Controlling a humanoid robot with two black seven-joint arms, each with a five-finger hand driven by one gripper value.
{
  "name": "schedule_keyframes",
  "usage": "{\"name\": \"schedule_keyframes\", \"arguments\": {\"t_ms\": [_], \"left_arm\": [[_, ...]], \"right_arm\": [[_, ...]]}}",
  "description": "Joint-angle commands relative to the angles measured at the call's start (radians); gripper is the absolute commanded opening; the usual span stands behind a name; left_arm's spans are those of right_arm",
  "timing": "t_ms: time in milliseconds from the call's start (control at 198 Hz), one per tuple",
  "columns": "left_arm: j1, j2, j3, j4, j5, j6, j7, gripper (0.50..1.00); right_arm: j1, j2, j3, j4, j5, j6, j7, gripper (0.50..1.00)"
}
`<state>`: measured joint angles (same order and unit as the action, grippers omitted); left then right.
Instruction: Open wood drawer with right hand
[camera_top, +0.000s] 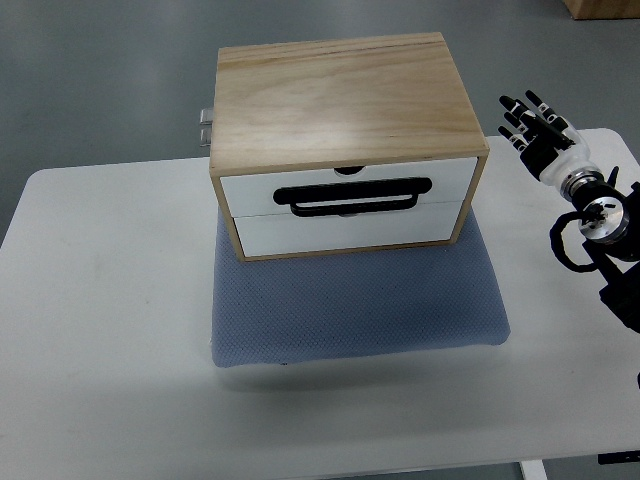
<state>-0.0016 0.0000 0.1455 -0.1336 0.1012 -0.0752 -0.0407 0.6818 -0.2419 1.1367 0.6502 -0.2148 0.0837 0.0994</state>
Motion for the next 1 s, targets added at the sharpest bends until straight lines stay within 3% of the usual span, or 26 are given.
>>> {"name": "schedule_keyframes", "arguments": {"t_ms": [0,746,994], "left_arm": [[0.000,0.000,0.000,-0.001,0.000,-0.003,0.001,1.000],[0.000,0.000,-0.001,0.011,-0.002,0.002,-0.001,1.000],[0.002,0.000,-0.003,0.009,-0.002,0.002,0.001,1.000]], "right_arm": [[0.001,0.000,0.000,0.003,0.000,0.001,0.000,0.944],[0.002,-0.002,0.008,0.003,0.000,0.044,0.000,0.944],[0.002,-0.051,0.008,0.003,0.002,0.067,0.000,0.944]]}}
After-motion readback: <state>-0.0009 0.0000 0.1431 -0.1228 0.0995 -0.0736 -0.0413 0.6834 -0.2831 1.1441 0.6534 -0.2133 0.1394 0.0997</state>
